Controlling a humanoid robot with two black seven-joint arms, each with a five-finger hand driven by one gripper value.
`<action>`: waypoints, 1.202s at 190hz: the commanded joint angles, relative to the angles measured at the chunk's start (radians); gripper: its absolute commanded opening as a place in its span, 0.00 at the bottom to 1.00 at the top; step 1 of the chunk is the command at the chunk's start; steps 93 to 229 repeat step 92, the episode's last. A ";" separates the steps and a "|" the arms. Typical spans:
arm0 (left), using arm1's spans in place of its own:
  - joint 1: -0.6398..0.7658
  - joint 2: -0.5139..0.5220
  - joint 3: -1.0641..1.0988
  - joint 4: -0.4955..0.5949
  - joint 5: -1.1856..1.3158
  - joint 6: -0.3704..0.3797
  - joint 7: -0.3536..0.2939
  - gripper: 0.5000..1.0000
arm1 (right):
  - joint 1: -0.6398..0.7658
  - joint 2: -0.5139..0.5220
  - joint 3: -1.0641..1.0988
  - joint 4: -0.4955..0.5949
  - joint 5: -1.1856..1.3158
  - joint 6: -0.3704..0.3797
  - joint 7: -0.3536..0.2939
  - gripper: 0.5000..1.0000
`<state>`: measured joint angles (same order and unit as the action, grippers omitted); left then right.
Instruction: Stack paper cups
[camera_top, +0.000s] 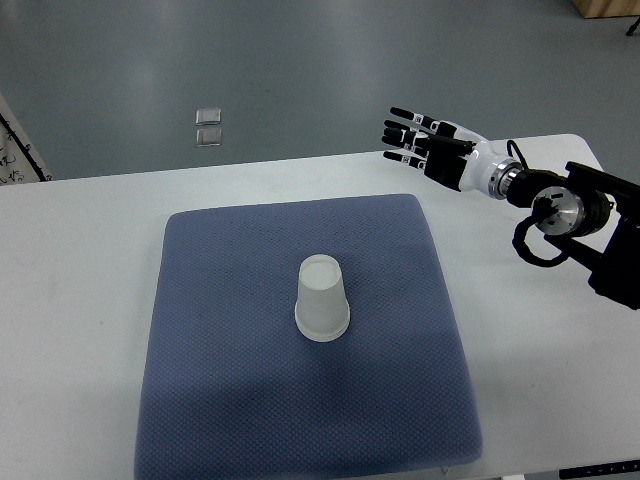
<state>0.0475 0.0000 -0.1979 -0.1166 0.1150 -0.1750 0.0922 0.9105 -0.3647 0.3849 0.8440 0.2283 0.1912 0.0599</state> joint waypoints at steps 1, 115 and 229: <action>0.000 0.000 0.000 0.000 0.000 0.000 0.000 1.00 | -0.005 0.006 -0.004 -0.046 0.123 0.008 -0.042 0.79; 0.000 0.000 0.000 0.000 0.000 0.000 0.000 1.00 | -0.044 -0.013 0.003 -0.057 0.131 0.235 -0.061 0.85; 0.000 0.000 0.000 0.000 0.000 0.000 0.000 1.00 | -0.044 -0.013 0.003 -0.057 0.131 0.235 -0.061 0.85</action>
